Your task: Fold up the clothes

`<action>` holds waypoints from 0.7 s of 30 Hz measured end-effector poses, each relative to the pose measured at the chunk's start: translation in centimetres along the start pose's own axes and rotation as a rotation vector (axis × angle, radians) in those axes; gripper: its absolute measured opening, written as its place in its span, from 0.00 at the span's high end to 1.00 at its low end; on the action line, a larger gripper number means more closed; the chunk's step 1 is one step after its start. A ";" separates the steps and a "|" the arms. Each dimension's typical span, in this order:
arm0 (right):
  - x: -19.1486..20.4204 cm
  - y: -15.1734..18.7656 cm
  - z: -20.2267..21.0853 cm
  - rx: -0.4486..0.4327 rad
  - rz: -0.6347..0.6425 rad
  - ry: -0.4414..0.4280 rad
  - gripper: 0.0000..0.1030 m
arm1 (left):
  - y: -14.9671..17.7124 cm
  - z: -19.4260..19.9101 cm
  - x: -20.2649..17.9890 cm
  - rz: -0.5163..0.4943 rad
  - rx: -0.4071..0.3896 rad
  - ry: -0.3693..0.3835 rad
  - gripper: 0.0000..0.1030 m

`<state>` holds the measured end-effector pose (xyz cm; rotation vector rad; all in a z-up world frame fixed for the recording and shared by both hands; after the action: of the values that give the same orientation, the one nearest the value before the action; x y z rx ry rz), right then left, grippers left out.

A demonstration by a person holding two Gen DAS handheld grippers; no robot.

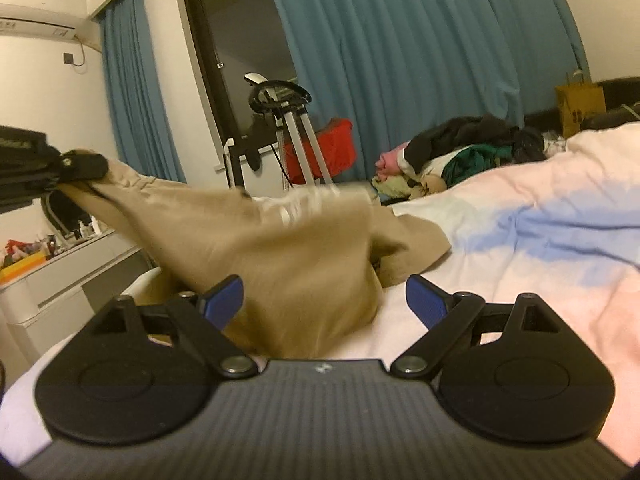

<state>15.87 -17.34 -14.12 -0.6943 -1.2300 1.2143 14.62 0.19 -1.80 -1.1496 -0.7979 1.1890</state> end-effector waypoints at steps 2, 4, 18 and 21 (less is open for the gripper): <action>0.5 -0.3 1.2 0.000 -0.002 0.000 0.13 | 0.1 1.7 -0.4 0.022 0.000 0.017 0.96; 1.0 -0.3 2.1 0.020 0.001 -0.010 0.13 | 0.4 3.3 -0.8 0.017 -0.003 0.025 0.96; 5.2 4.9 -2.8 0.340 0.107 -0.058 0.13 | -0.1 4.8 1.2 0.151 -0.051 0.080 0.96; 2.0 4.4 -4.1 0.316 0.020 0.083 0.13 | -0.1 4.2 1.9 0.167 -0.059 0.061 0.96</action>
<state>18.17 -13.40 -18.56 -0.5182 -0.9372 1.3459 11.16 3.03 -0.77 -1.3154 -0.7047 1.2686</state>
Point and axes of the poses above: each gripper's, at about its wrist camera, not at the fingertips, and z roughly against the way its jaws point, x to its left, y to its underside, the point moved 8 cm from there along -z, roughly the way its jaws point, and after that the axes turned 4 degrees about x, right-handed, at the moved point
